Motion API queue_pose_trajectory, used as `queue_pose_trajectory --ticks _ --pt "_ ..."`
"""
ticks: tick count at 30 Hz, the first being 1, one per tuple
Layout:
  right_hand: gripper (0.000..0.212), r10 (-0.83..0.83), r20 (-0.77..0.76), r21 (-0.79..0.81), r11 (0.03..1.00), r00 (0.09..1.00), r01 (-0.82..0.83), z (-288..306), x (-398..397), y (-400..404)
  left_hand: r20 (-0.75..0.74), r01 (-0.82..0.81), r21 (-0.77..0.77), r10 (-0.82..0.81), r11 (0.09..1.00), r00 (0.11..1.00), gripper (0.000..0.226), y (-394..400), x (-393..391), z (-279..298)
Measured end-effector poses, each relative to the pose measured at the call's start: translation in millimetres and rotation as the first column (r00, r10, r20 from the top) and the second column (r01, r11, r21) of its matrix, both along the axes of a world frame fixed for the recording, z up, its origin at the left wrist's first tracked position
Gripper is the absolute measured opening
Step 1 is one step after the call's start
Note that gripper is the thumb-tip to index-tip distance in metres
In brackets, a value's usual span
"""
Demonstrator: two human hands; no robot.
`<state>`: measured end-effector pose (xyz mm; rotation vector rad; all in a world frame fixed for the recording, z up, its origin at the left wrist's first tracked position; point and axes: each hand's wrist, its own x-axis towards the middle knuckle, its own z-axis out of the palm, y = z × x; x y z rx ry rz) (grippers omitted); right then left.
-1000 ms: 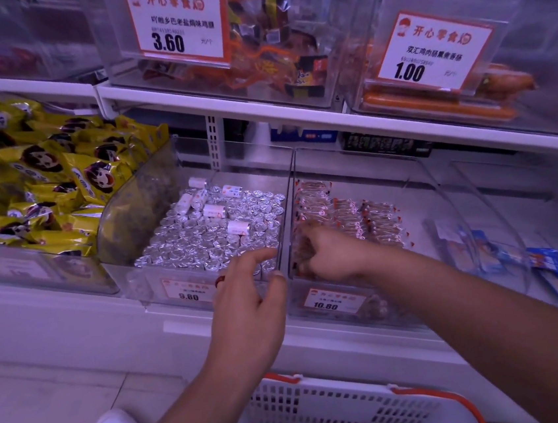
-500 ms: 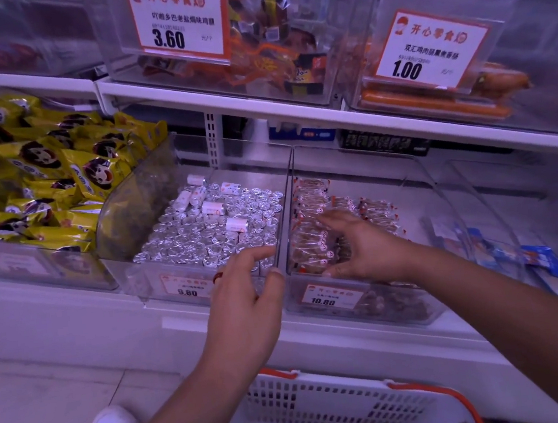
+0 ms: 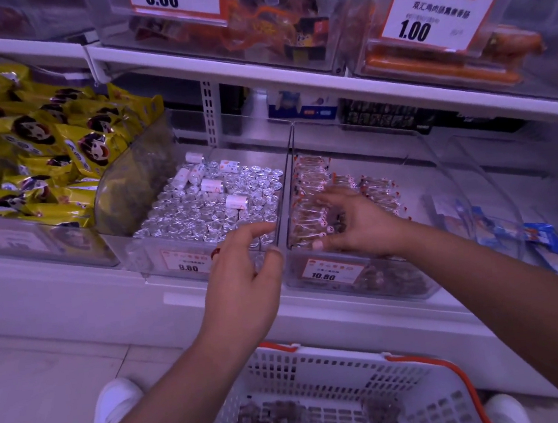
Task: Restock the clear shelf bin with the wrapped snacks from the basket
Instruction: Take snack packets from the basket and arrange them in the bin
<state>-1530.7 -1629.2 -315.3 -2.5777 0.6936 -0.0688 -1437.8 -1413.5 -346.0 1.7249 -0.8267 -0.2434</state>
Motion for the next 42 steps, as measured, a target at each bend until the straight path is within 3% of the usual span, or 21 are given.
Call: queue_pose_trajectory --ticks 2,3,5,6,7,9,11,12,14,16,17,18,20,23,25,27,32,34,37,40,42 --pt "0.082 -0.077 0.175 0.028 0.997 0.982 0.073 8 -10 13 0.014 0.003 -0.016 -0.003 1.0 1.0 0.032 4 -3 0" --pt "0.068 -0.134 0.34 0.038 0.991 0.931 0.129 11 -19 23 0.026 0.002 -0.031 -0.002 1.0 1.0 0.033 6 -6 -1" --pt "0.033 -0.169 0.68 0.021 0.977 0.713 0.212 11 -45 50 0.082 0.002 -0.076 0.004 0.997 0.997 0.029 13 -13 -6" --pt "0.023 -0.141 0.762 -0.003 0.975 0.632 0.221 2 -60 66 0.129 0.01 -0.088 0.002 0.996 0.992 0.026 17 -17 -13" --pt "0.019 -0.114 0.778 -0.012 0.98 0.618 0.197 -15 -76 87 0.175 0.036 -0.083 -0.021 0.996 0.984 0.026 23 -22 -22" --pt "0.017 -0.089 0.634 0.062 0.996 0.768 0.065 -68 -106 127 0.235 0.143 0.012 -0.142 0.99 0.962 0.026 36 -31 -52" --pt "0.024 -0.045 0.239 0.222 0.975 0.97 -0.01 -138 -128 157 0.228 0.268 0.236 -0.322 0.934 0.919 0.025 58 -40 -97" --pt "0.032 -0.016 -0.006 0.323 0.946 1.0 0.017 -176 -135 165 0.176 0.329 0.377 -0.415 0.866 0.892 0.025 72 -43 -124" --pt "0.05 0.036 -0.366 0.467 0.871 0.93 0.15 -249 -144 168 0.005 0.434 0.669 -0.587 0.603 0.81 0.037 102 -48 -180" --pt "0.067 0.001 -0.528 0.437 0.858 0.849 0.271 -303 -140 167 -0.146 0.429 0.863 -0.683 0.265 0.716 0.062 125 -53 -227" --pt "0.075 -0.032 -0.555 0.381 0.878 0.831 0.288 -325 -135 168 -0.196 0.405 0.898 -0.669 0.17 0.717 0.073 129 -56 -245" --pt "0.082 -0.054 -0.573 0.317 0.905 0.818 0.283 -345 -129 170 -0.222 0.389 0.909 -0.615 0.15 0.756 0.077 129 -59 -259" --pt "0.091 -0.042 -0.574 0.2 0.961 0.818 0.189 -375 -115 179 -0.224 0.373 0.901 -0.5 0.22 0.836 0.075 121 -66 -285" --pt "0.095 0.132 -0.49 0.13 0.989 0.862 -0.078 -404 -97 184 -0.171 0.327 0.88 -0.414 0.343 0.894 0.077 108 -75 -318" --pt "0.094 0.247 -0.478 0.106 0.969 0.843 -0.223 -415 -93 181 -0.095 0.285 0.862 -0.419 0.419 0.903 0.081 101 -75 -337" --pt "0.086 0.289 -0.503 0.099 0.955 0.814 -0.278 -424 -97 181 -0.042 0.264 0.869 -0.469 0.418 0.882 0.081 96 -69 -353" --pt "0.068 0.238 -0.459 0.096 0.971 0.856 -0.219 -426 -128 198 -0.029 0.176 0.961 -0.555 0.214 0.832 0.072 86 -74 -369" --pt "0.065 0.229 -0.444 0.024 0.969 0.866 -0.244 -427 -147 195 -0.014 0.175 0.968 -0.658 0.179 0.753 0.071 87 -88 -370" --pt "0.047 0.119 -0.486 0.142 0.988 0.866 -0.056 -424 -170 183 -0.025 0.254 0.949 -0.757 0.187 0.653 0.062 93 -114 -369" --pt "0.032 -0.035 -0.435 0.292 0.94 0.9 0.178 -418 -180 178 -0.076 0.235 0.958 -0.644 0.166 0.762 0.074 93 -130 -367" --pt "0.009 -0.176 -0.383 0.415 0.844 0.907 0.339 -411 -179 178 -0.086 0.206 0.964 -0.539 0.168 0.838 0.064 88 -129 -367"
